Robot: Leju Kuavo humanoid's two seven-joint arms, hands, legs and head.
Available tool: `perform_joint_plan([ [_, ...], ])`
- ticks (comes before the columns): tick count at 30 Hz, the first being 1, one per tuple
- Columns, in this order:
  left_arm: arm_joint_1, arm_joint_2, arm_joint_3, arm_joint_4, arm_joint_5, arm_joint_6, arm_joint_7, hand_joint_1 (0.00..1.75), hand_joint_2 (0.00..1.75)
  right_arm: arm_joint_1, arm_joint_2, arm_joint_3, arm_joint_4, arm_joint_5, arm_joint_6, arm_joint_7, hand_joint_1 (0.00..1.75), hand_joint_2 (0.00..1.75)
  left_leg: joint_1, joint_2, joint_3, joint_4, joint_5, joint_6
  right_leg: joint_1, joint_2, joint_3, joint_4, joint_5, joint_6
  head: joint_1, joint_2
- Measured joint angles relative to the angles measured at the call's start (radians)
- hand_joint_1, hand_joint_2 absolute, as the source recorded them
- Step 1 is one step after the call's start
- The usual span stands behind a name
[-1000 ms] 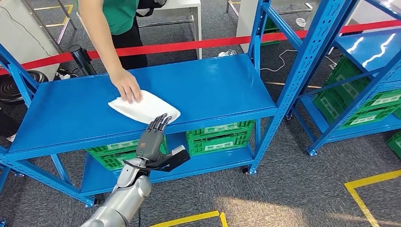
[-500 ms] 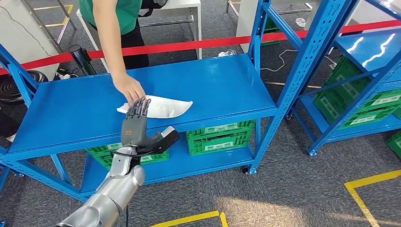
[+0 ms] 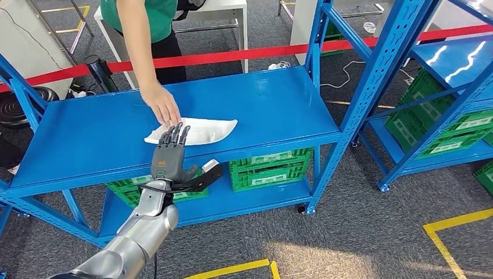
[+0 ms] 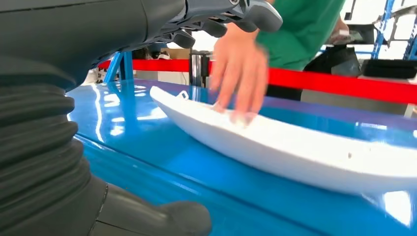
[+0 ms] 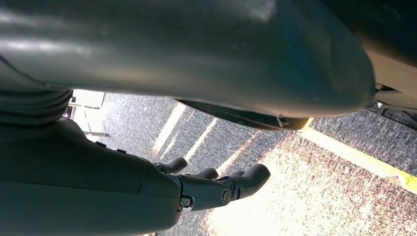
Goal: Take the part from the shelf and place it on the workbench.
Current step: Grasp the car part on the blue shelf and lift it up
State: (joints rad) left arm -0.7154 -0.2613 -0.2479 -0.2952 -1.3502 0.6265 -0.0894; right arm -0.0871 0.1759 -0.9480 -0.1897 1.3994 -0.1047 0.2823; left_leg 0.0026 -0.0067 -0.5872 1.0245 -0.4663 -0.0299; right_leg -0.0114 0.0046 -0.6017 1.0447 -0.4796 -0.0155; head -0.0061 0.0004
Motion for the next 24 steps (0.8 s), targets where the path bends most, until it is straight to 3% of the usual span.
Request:
perform_joint_plan([
  [1,0.0,0.0,-0.001,0.003,-0.001,-0.004,0.003,0.1,1.75,0.0,0.0,0.0,0.0,0.001,0.0,0.0,0.0,0.0,0.0,0.0,0.0,0.0,0.0,0.0,0.0,0.0,0.0,0.0,0.0,0.0,0.0,0.0],
  [4,0.001,-0.003,-0.001,0.013,0.002,-0.015,0.002,1.39,1.75,0.0,0.0,0.0,0.0,0.0,-0.002,0.0,0.0,0.0,0.0,0.0,0.0,0.0,0.0,0.0,0.0,0.0,0.0,0.0,0.0,0.0,0.0,0.0],
  [5,0.001,-0.004,-0.001,0.016,0.004,-0.019,0.0,1.75,1.75,0.0,0.0,0.0,0.0,0.0,-0.003,0.0,0.0,0.0,0.0,0.0,0.0,0.0,0.0,0.0,0.0,0.0,0.0,0.0,0.0,0.0,0.0,0.0],
  [22,0.032,-0.003,0.0,0.042,0.028,0.024,-0.002,1.7,1.75,0.001,0.0,0.0,0.0,-0.002,-0.012,0.0,0.0,0.0,0.0,0.0,0.0,0.0,0.0,0.001,0.0,0.0,0.0,0.0,0.0,0.0,0.0,0.0],
  [23,0.035,-0.002,0.0,0.043,0.03,0.027,-0.003,1.6,1.75,0.001,0.0,0.0,0.0,-0.002,-0.012,0.0,0.0,0.0,0.0,0.0,0.0,0.0,0.0,0.001,0.0,0.0,0.0,0.0,0.0,0.0,0.0,0.0],
  [24,0.037,0.0,0.001,0.044,0.032,0.029,-0.004,1.18,1.75,0.001,0.0,0.0,0.0,-0.002,-0.011,0.0,0.0,0.0,0.0,0.0,0.0,0.0,0.0,0.001,0.0,0.0,0.0,0.0,0.0,0.0,0.0,0.0],
])
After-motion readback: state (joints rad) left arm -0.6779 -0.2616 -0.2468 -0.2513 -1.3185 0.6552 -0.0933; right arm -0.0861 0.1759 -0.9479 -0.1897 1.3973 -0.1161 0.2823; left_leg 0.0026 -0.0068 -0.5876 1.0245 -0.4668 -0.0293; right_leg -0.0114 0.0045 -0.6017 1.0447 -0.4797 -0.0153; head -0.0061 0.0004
